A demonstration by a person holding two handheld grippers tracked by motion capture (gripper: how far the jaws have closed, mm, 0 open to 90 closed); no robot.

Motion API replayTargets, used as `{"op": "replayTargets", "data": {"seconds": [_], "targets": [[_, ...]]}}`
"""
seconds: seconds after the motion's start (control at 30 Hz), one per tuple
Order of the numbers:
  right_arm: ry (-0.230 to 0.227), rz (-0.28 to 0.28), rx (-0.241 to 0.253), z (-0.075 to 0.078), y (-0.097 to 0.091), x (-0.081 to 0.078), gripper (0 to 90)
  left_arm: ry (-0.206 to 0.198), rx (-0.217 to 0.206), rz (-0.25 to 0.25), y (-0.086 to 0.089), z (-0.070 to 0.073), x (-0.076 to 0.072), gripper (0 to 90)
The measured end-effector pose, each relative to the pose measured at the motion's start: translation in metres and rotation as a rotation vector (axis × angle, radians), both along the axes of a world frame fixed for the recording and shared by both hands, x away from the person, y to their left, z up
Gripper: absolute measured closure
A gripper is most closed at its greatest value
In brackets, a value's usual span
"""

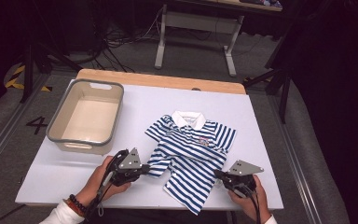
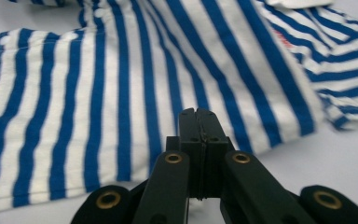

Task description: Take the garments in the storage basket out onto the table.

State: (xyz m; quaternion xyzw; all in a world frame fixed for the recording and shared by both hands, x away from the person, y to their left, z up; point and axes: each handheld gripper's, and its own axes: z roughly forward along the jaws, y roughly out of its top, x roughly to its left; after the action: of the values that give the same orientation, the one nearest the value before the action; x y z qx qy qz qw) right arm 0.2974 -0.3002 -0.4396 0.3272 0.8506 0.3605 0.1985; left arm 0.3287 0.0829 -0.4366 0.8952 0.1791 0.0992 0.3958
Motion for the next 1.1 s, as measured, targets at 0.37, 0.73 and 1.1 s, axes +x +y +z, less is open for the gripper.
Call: {"op": "replayTargets", "data": {"seconds": [0.37,0.73,1.1], "targets": [[0.061,-0.099,0.012,-0.013,-0.003,0.009,48.4,0.008,-0.006,0.025,0.013,-0.006,0.0,87.1],[0.084,-0.109,0.056,-0.017,0.0,0.011,68.9,0.011,-0.005,0.035,0.014,-0.009,0.006,86.3],[0.082,-0.09,0.046,-0.009,-0.007,0.01,87.6,0.022,-0.04,0.019,0.015,-0.006,0.003,86.8]]}}
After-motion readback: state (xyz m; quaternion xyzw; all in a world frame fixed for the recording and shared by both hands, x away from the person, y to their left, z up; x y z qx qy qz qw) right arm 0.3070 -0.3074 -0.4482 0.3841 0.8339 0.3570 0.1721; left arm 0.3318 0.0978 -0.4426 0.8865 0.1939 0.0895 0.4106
